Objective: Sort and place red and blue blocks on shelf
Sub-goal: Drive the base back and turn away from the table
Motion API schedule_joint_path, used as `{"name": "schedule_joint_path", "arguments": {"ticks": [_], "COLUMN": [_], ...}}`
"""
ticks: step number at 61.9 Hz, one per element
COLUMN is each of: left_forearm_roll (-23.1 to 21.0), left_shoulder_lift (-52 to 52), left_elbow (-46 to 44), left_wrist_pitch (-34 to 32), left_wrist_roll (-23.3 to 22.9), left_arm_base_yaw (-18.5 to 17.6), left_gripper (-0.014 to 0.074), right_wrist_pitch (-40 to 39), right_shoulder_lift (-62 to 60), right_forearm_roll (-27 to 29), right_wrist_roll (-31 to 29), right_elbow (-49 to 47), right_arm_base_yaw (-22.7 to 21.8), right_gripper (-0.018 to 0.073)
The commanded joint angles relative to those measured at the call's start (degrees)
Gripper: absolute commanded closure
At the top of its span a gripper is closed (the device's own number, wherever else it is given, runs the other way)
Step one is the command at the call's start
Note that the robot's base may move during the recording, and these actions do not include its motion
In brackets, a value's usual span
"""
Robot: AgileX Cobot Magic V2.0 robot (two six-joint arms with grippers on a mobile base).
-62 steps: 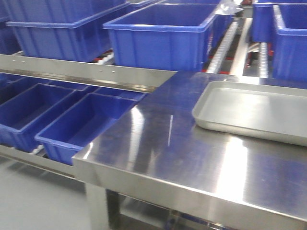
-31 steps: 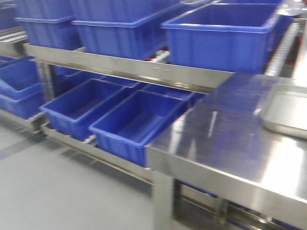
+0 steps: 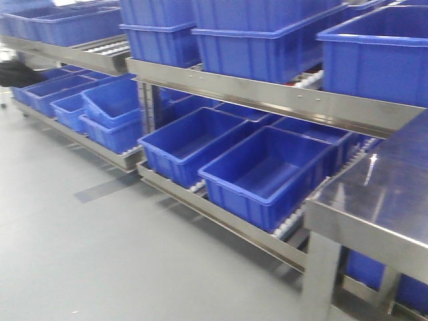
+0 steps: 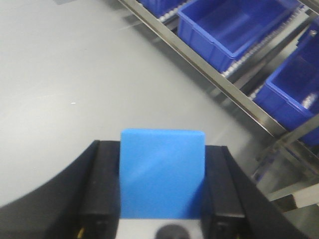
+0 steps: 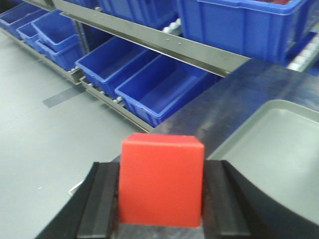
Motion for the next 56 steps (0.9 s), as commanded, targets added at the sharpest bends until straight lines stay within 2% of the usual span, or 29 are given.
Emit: {"name": "schedule_joint_path", "arguments": {"ticks": [1,56], "left_forearm_roll": [0.36,0.36], "left_shoulder_lift": [-0.21,-0.21], "left_elbow": [-1.6,-1.6], "left_wrist_pitch": [-4.25,-4.25], "left_wrist_roll": [-0.49,-0.49], "left_arm_base_yaw": [0.19,0.19], "left_gripper": [0.0473,0.0473], "right_wrist_pitch": [-4.91,-4.91], "right_shoulder_lift": [0.4,0.4], "right_forearm_roll": [-0.25,-0.25], "right_wrist_roll": [-0.28,-0.28], "right_elbow": [-1.66,-1.66], "right_arm_base_yaw": [-0.48,-0.48], "right_gripper": [0.051,0.051]}}
